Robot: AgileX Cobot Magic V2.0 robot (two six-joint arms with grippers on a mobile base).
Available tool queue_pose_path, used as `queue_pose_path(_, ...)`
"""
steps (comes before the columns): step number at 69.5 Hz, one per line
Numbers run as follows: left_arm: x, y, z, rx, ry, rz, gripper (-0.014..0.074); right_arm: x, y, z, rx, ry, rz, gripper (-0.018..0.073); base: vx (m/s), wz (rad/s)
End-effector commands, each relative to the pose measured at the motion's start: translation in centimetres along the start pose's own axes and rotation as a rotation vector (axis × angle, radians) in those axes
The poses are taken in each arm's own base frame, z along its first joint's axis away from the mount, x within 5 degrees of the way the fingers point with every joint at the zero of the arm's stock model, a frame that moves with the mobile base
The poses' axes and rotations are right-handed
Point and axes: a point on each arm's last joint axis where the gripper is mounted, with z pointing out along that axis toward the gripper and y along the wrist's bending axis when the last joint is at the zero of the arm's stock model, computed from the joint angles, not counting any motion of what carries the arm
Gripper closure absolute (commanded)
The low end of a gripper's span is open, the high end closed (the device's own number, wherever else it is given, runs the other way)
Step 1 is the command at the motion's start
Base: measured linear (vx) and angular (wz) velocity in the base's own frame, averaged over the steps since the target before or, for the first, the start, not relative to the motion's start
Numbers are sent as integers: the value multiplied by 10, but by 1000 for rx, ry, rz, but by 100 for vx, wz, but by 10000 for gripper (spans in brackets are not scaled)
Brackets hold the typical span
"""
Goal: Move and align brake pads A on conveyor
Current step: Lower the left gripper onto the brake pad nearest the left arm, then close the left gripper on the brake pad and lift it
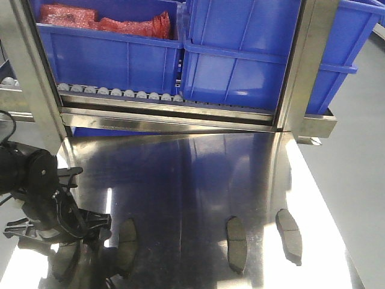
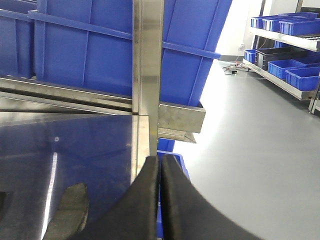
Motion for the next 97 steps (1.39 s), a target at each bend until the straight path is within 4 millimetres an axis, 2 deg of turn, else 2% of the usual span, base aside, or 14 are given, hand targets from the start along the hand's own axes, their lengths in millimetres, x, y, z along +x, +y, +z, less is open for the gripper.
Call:
queue_pose_path(1, -6, -4, -15, 34, -65, -11, 8, -3, 0, 0, 1, -74, -8, 571, 0, 0)
queue_pose_path(9, -6, -4, -15, 35, -66, -11, 63, -3, 0, 0, 1, -74, -8, 571, 0, 0)
queue_pose_path(15, -6, -4, -15, 34, -67, -10, 188, -3, 0, 0, 1, -74, -8, 571, 0, 0)
queue_pose_path(26, -6, -3, -15, 14, -69, 21, 608, -3, 0, 0, 1, -74, -8, 571, 0, 0)
queue_pose_path(41, -6, -3, -17, 26, -73, 27, 604, -3, 0, 0, 1, -74, -8, 571, 0, 0)
queue_pose_path(51, -5, -3, -29, 47, -125, 34, 604, -3, 0, 0, 1, -74, -8, 571, 0, 0)
queue_pose_path(73, 11, 9, -92, 64, -350, 100, 604, -3, 0, 0, 1, -74, -8, 571, 0, 0)
queue_pose_path(86, 35, 25, -144, 59, -543, 121, 604, -3, 0, 0, 1, -74, -8, 571, 0, 0)
queue_pose_path(97, 66, 45, -171, 27, -656, 97, 604, -3, 0, 0, 1, -74, -8, 571, 0, 0)
